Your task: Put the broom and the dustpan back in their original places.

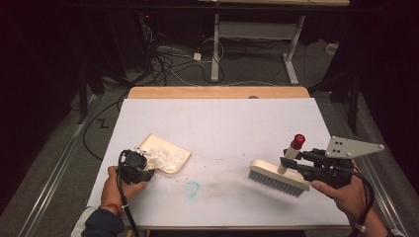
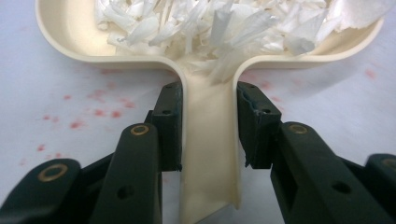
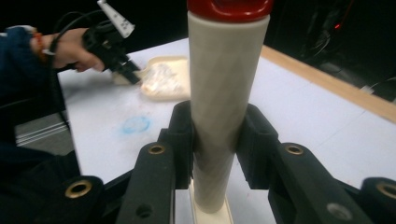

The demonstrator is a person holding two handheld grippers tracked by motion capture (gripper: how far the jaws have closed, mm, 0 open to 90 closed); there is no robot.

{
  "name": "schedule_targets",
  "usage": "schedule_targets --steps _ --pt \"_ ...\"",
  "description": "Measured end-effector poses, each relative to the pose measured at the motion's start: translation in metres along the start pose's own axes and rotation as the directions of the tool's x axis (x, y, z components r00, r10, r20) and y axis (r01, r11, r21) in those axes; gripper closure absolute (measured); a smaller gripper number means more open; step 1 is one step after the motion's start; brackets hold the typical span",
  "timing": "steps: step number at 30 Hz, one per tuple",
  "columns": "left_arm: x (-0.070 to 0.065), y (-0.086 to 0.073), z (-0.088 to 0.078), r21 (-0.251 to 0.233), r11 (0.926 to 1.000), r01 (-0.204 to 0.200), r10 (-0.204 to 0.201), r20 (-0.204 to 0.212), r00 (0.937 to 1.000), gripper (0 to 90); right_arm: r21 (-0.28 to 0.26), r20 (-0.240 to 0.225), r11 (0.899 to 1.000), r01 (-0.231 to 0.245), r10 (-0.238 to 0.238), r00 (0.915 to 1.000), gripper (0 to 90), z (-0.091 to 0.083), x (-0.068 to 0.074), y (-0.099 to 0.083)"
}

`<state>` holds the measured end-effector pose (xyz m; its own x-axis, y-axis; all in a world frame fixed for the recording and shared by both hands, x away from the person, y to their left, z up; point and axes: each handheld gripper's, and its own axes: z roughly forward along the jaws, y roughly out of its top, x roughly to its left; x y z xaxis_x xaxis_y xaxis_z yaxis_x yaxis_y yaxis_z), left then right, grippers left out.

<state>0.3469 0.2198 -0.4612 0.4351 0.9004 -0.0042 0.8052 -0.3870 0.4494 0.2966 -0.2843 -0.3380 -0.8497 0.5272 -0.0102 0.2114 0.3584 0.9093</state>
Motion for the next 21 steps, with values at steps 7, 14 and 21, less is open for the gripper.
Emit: schedule_targets --steps 7,14,21 --pt "-0.001 0.0 0.005 -0.037 0.9966 0.074 -0.073 0.024 0.997 45.2 0.096 -0.03 0.995 -0.025 0.028 0.9992 69.9 -0.001 -0.02 -0.006" --pt "-0.031 -0.011 -0.004 -0.08 0.9964 0.028 -0.022 0.074 0.997 34.2 0.151 0.008 0.986 -0.066 0.065 0.9978 69.6 0.014 -0.042 -0.014" --pt "-0.038 -0.02 -0.003 -0.104 0.9946 0.0 0.007 0.065 0.9979 33.9 0.132 0.085 0.985 -0.114 0.104 0.991 65.8 0.034 -0.065 -0.01"
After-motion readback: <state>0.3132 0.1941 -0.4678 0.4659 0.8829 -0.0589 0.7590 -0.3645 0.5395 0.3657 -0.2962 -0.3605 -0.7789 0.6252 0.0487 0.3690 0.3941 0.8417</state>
